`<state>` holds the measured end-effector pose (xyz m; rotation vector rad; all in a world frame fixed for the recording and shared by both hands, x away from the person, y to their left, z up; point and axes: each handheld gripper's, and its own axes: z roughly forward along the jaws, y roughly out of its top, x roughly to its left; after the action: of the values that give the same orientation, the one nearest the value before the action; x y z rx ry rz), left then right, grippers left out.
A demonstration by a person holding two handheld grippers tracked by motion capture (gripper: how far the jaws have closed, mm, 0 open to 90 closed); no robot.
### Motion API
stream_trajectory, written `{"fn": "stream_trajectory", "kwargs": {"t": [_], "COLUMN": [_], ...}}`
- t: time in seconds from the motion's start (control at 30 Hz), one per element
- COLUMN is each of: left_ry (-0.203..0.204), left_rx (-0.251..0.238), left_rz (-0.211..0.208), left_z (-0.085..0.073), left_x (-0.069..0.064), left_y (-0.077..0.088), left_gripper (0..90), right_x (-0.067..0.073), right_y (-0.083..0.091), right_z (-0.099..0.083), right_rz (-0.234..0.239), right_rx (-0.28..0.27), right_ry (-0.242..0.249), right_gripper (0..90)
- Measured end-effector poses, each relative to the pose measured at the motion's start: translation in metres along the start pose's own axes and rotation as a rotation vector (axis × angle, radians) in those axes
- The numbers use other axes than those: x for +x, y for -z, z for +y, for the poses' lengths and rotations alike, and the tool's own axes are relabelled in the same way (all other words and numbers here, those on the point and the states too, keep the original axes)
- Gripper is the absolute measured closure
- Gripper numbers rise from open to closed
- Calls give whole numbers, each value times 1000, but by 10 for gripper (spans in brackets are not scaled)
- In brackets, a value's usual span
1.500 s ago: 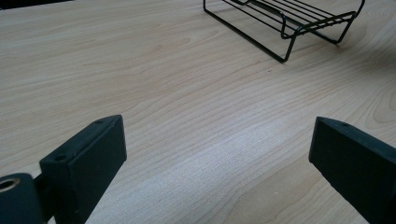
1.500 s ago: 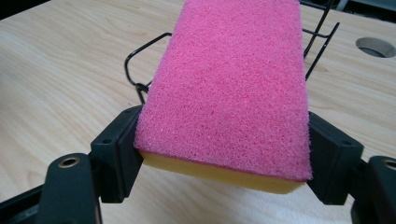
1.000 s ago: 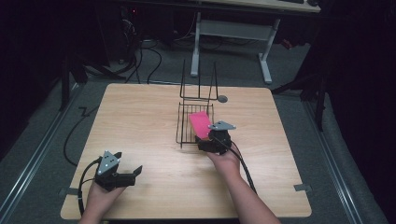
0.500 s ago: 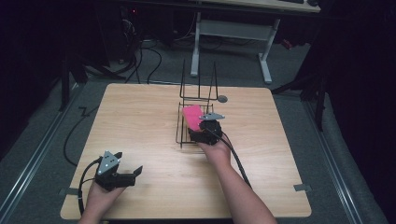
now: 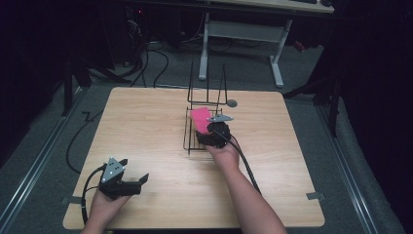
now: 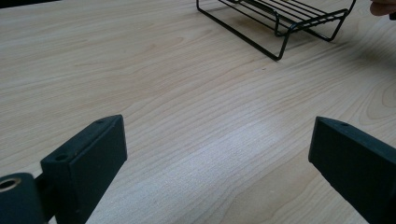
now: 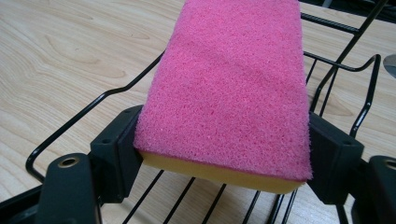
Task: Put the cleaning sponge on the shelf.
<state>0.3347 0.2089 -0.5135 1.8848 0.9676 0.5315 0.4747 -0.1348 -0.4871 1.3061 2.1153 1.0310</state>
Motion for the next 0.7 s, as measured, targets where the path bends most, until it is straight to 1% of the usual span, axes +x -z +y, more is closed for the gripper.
{"fn": "stream_trajectory", "kwargs": {"t": [0.03,0.2,0.37,0.5,0.53,0.6,0.7], "left_ry": [-2,-3,-1,0,0,-3,-3], "left_rx": [2,0,0,0,0,0,-1], "left_rz": [-1,2,3,1,1,2,0], "left_z": [0,0,0,0,0,0,0], "left_x": [0,0,1,1,1,1,1], "left_y": [0,0,1,1,1,1,1], "left_gripper": [47,47,47,47,47,47,47], "right_x": [-1,-3,-3,-3,-3,-2,-4], "right_y": [0,-2,-6,-9,-10,-11,-12], "right_z": [0,-1,-3,-5,-5,-6,-7], "right_rz": [-7,-22,-31,-23,-15,-23,-15], "right_rx": [-3,1,20,36,41,47,61], "right_ry": [-7,-4,2,-1,-3,6,-9], "right_gripper": [241,242,243,242,241,240,236]}}
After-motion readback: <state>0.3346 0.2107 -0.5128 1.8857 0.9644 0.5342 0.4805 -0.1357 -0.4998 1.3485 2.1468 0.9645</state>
